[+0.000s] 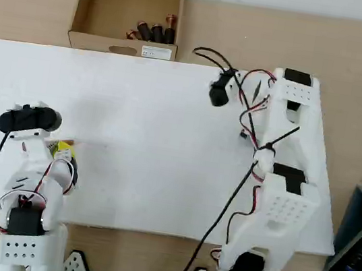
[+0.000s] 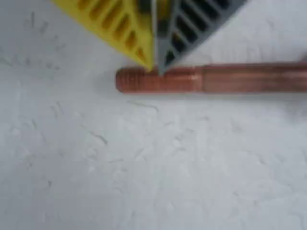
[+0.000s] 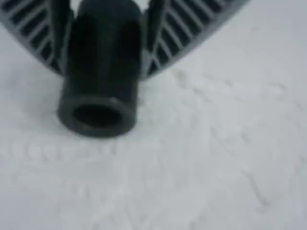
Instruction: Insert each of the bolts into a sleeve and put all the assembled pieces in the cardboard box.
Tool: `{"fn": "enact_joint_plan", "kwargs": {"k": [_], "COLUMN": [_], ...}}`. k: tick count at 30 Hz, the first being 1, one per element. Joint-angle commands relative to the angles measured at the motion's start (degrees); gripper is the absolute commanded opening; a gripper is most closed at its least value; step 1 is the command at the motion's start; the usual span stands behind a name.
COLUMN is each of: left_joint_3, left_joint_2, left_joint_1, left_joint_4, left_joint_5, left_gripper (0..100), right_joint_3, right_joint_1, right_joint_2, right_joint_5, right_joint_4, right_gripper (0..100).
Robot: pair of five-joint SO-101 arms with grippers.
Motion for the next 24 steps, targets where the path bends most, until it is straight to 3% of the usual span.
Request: {"fn": "enact_joint_plan", "kwargs": {"k": [1,12,24], "left_joint_3": [0.09,0.0,0.0], "left_joint_2": [-0.4,-0.4,-0.4], "left_joint_1": [-0.62,-0.09,-0.09], "left_joint_4": [0.18,0.18,0.09], "left_joint_5": [-0.35,-0.35,-0.35], "left_gripper": [0,0,0], "right_joint_3": [-0.48,-0.48,0.75], "right_joint_1": [-1.27,-3.56,-1.71], "right_joint_2": [-6.99,-21.93,-34.59], "right_joint_5": [-4.66,-23.21,-44.22], "right_joint_4": [0.62,4.75,17.76], "right_gripper": [1.1,1.0,1.0]}}
